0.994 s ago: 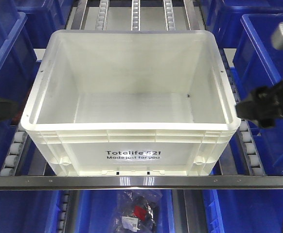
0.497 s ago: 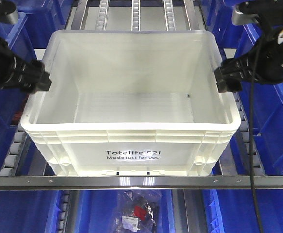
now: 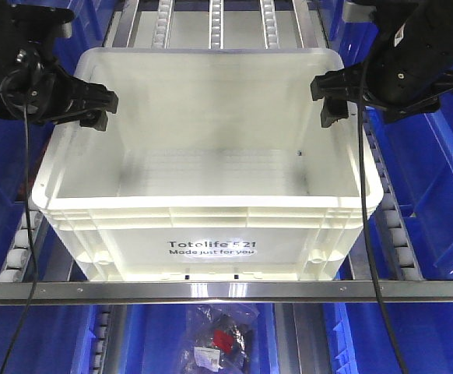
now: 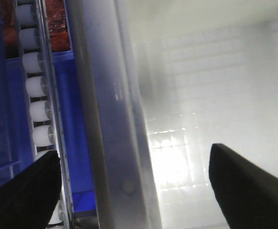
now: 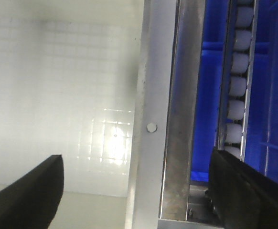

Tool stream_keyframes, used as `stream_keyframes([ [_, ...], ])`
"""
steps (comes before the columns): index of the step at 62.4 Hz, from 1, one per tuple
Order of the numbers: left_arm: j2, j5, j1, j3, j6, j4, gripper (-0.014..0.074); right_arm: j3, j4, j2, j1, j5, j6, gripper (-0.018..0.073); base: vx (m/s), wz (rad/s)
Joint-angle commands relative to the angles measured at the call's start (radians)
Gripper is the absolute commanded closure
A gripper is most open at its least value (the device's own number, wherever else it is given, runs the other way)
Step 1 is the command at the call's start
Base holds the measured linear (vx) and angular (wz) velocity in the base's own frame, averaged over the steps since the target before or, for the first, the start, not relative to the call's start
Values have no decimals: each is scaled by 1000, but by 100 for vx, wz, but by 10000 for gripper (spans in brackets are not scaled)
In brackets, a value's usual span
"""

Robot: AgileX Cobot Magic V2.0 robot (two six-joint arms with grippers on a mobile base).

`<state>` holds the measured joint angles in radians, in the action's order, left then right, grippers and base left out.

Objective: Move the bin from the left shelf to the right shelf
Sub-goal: 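Lower both grippers onto the side rims of the white tote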

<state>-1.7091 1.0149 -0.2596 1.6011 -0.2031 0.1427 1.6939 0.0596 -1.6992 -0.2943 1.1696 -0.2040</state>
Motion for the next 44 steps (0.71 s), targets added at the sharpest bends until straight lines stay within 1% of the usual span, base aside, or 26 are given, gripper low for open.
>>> stream_keyframes([
  [1, 21, -39, -6, 38, -25, 44, 6, 75, 56, -42, 7, -44, -6, -29, -1, -4],
  [14, -10, -29, -6, 38, -41, 45, 6, 85, 72, -115, 7, -70, -3, -29, -2, -7],
  [23, -8, -2, -6, 33, -39, 74, 6, 80, 97, -119, 7, -72, 18, -29, -2, -9],
  [30, 5, 39, -6, 33, -38, 94, 6, 75, 79, -101, 7, -28, 17, -29, -1, -3],
  [35, 9, 50, -6, 33, -38, 94, 6, 53, 65, -90, 7, -81, 29, -29, 0, 1],
  [39, 11, 38, -5, 33, -38, 94, 6, 45, 56, -88, 7, -118, 24, -29, 0, 1],
  [44, 10, 30, -3, 33, -38, 94, 6, 45, 51, -94, 7, -136, 26, -29, 0, 0],
])
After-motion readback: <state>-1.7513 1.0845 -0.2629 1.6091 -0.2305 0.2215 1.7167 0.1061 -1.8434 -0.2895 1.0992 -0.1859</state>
